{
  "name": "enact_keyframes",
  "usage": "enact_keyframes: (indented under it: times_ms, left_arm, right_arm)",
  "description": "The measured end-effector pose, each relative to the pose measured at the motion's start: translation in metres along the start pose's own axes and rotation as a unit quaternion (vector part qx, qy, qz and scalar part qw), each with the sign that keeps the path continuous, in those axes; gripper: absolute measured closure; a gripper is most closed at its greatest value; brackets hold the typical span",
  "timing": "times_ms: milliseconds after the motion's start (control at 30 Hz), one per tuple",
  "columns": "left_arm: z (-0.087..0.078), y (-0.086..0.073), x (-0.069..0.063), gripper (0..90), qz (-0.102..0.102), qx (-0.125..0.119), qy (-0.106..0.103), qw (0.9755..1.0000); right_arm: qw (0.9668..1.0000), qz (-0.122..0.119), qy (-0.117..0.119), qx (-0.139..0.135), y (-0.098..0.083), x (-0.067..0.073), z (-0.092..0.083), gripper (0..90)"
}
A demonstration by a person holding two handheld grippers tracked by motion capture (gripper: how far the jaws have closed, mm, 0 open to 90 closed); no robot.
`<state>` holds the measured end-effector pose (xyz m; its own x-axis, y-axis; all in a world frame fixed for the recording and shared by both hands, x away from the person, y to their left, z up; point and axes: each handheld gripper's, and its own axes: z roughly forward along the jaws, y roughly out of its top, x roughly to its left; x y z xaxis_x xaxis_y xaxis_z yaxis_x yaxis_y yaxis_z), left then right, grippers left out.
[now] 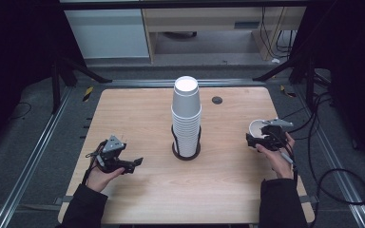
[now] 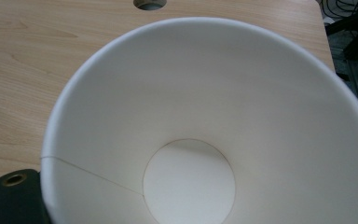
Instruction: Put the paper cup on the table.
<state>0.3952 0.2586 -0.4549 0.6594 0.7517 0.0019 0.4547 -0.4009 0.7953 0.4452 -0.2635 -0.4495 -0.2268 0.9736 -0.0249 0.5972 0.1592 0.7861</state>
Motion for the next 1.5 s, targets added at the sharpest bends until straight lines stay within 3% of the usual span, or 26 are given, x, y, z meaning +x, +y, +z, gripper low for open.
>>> enact_keyframes:
  times_ms: [333, 667, 867, 967, 1133, 1500]
  left_arm:
    - [0.0, 0.0, 0.0, 8.6, 0.0, 0.0, 0.0, 1.0]
    - [0.0, 0.0, 0.0, 8.5, 0.001, 0.001, 0.0, 1.0]
    - [0.001, 0.0, 0.0, 8.5, 0.002, 0.004, 0.0, 1.0]
    - [0.0, 0.0, 0.0, 8.4, 0.001, 0.003, 0.001, 1.0]
    - [-0.002, 0.0, 0.001, 8.4, 0.0, -0.002, 0.002, 1.0]
    - [-0.005, 0.001, 0.002, 8.4, 0.0, -0.007, 0.004, 1.0]
  right_arm:
    - [0.9996, -0.018, 0.001, 0.023, -0.008, 0.005, 0.013, 11.2]
    - [0.9996, -0.009, -0.005, 0.025, -0.012, 0.0, 0.017, 10.3]
    - [0.9996, -0.007, 0.008, 0.027, -0.013, 0.0, 0.017, 6.2]
    - [0.9991, -0.006, 0.017, 0.039, -0.014, 0.001, 0.016, 3.3]
    - [0.9978, -0.024, 0.004, 0.062, -0.017, 0.007, 0.013, 2.9]
    - [0.9987, -0.011, 0.017, 0.048, -0.033, 0.006, -0.011, 3.0]
